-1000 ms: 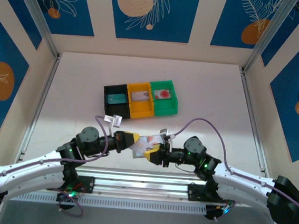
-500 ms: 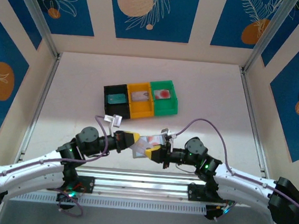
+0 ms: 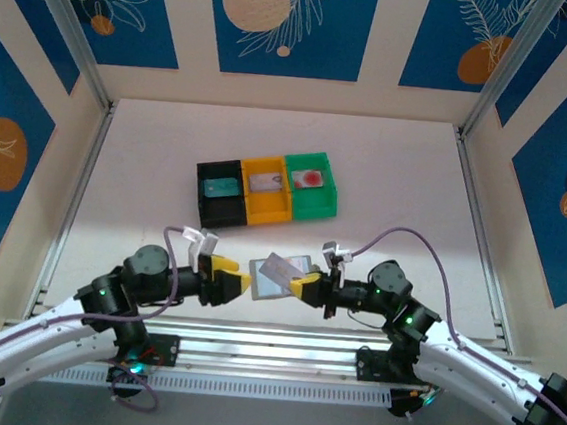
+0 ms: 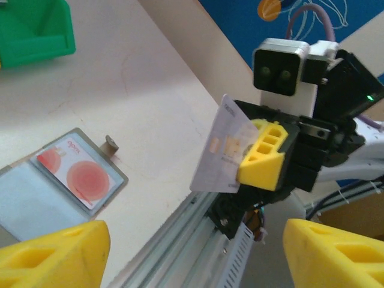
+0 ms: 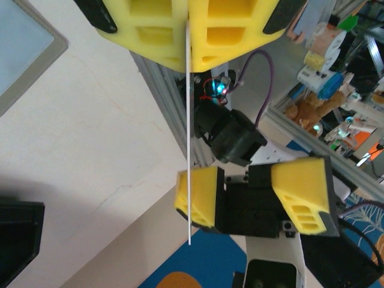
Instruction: Take the credit cards out of the card holder
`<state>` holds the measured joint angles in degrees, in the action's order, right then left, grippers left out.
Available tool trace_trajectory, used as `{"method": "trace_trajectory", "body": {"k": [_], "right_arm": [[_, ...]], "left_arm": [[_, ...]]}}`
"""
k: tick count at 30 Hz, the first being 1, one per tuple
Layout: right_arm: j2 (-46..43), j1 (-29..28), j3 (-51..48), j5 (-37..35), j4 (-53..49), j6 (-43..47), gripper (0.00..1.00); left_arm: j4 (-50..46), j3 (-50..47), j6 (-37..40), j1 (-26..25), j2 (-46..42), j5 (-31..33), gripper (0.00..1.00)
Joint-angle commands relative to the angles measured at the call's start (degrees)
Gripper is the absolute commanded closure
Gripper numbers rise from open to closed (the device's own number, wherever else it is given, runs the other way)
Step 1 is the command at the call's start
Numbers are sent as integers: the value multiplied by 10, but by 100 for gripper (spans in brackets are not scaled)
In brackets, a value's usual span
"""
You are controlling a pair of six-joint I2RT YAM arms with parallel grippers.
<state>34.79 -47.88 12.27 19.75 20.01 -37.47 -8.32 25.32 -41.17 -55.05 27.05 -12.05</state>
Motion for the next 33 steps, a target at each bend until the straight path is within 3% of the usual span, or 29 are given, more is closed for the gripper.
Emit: {"method": "trace_trajectory", "body": {"k": [1,7,15,18,24,28,33], "right_arm": [[-4,18,15,94,-53,17,100],[66,25,57,194,-61,24,100],[134,6,76,224,-20,23,100],[159,-3,88,233,-18,28,100],[177,-8,101,235,-7,29,100],[188,-9,109,242,-7,31,100],[205,-16,112,245,-3,31,100]], "left_arm": [[-71,29,50,6,6,-62,22],[-57,34,54,6,49,-136,23],[-15,16,37,6,54,-156,25],[14,8,26,6,60,-169,30],[41,-4,13,6,75,-198,49],[33,-6,16,6,69,-197,52],[41,-6,17,6,71,-195,62]]}}
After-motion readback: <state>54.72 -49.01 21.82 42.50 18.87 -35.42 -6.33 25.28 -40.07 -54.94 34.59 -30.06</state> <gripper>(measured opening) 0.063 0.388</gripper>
